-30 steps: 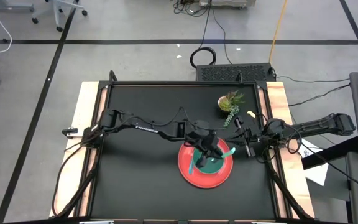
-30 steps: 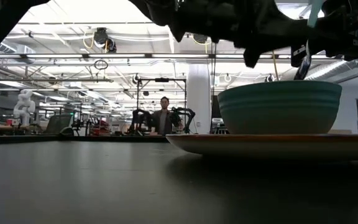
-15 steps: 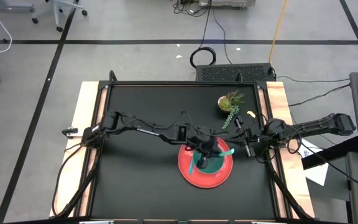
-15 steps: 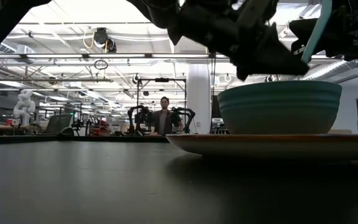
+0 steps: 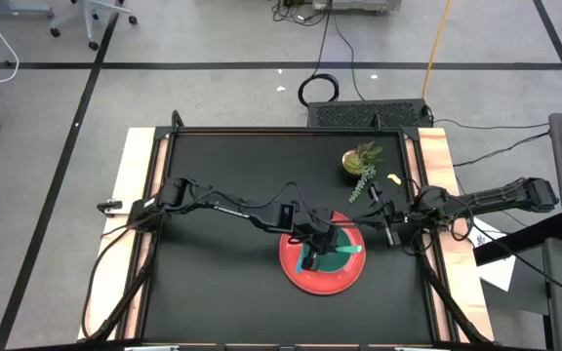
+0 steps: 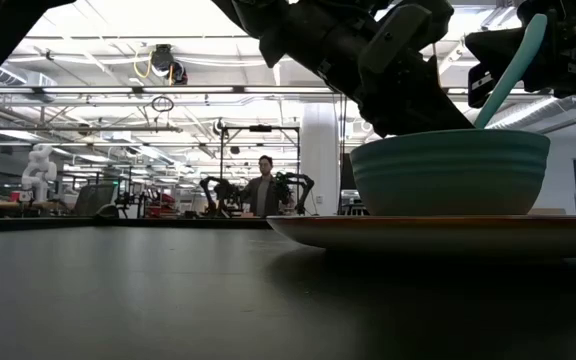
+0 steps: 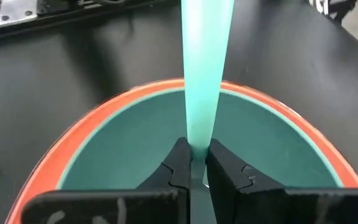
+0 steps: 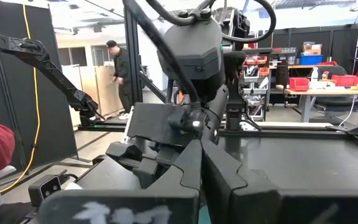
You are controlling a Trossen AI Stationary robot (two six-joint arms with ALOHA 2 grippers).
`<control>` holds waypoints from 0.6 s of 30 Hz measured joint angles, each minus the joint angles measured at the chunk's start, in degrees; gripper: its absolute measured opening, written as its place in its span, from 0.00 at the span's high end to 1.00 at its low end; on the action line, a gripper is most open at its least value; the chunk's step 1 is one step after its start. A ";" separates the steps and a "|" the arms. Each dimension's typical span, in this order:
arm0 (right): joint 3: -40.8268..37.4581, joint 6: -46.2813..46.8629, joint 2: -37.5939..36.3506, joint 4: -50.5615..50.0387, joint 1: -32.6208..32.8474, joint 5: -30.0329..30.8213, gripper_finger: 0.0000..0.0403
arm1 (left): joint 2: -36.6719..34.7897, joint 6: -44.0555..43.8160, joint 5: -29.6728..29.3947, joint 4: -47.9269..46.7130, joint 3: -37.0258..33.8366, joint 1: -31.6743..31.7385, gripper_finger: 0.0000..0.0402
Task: Set table place
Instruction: Put the blue spoon into the green bowl
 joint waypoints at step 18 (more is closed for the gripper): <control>0.02 0.01 0.01 0.02 0.00 -0.01 1.00 | -0.02 2.33 -0.90 -4.96 0.00 -0.23 0.93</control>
